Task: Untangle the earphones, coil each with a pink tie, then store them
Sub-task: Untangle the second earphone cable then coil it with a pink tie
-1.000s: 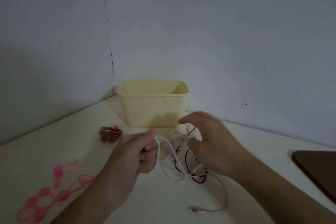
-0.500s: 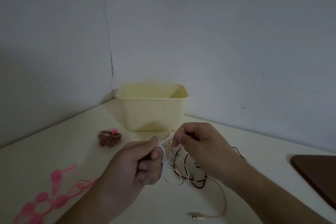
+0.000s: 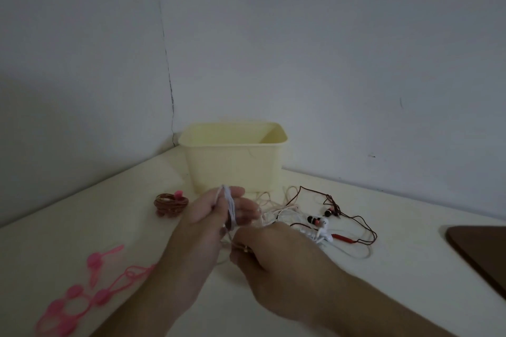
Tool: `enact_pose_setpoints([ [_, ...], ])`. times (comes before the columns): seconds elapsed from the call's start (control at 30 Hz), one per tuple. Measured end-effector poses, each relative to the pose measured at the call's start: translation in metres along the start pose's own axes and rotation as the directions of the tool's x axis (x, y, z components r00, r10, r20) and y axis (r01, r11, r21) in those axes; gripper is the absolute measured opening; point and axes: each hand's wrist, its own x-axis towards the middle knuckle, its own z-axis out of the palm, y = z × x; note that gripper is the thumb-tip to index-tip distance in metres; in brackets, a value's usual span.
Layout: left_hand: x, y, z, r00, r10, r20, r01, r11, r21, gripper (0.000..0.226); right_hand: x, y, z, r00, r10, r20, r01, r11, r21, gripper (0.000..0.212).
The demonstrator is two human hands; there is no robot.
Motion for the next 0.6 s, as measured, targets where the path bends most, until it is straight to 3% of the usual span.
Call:
enact_pose_setpoints([
  [0.1, 0.000, -0.011, 0.000, 0.985, -0.095, 0.141, 0.072, 0.984, 0.161, 0.031, 0.000, 0.005, -0.015, 0.993, -0.046, -0.107, 0.044, 0.999, -0.025, 0.008],
  [0.3, -0.004, 0.002, 0.002, 0.916, -0.187, 0.355, 0.203, 0.979, -0.009, 0.048, 0.002, 0.025, -0.037, 0.960, 0.054, -0.274, -0.031, 0.996, 0.087, 0.008],
  [0.43, -0.011, 0.005, 0.004, 0.866, -0.223, 0.447, 0.282, 0.957, -0.068, 0.034, 0.005, 0.031, -0.035, 0.956, 0.043, -0.290, -0.009, 0.993, 0.120, 0.013],
  [0.6, -0.019, 0.010, 0.000, 0.817, -0.177, 0.549, 0.341, 0.916, -0.211, 0.033, 0.006, 0.044, -0.032, 0.965, 0.168, -0.203, -0.036, 0.847, 0.531, 0.014],
])
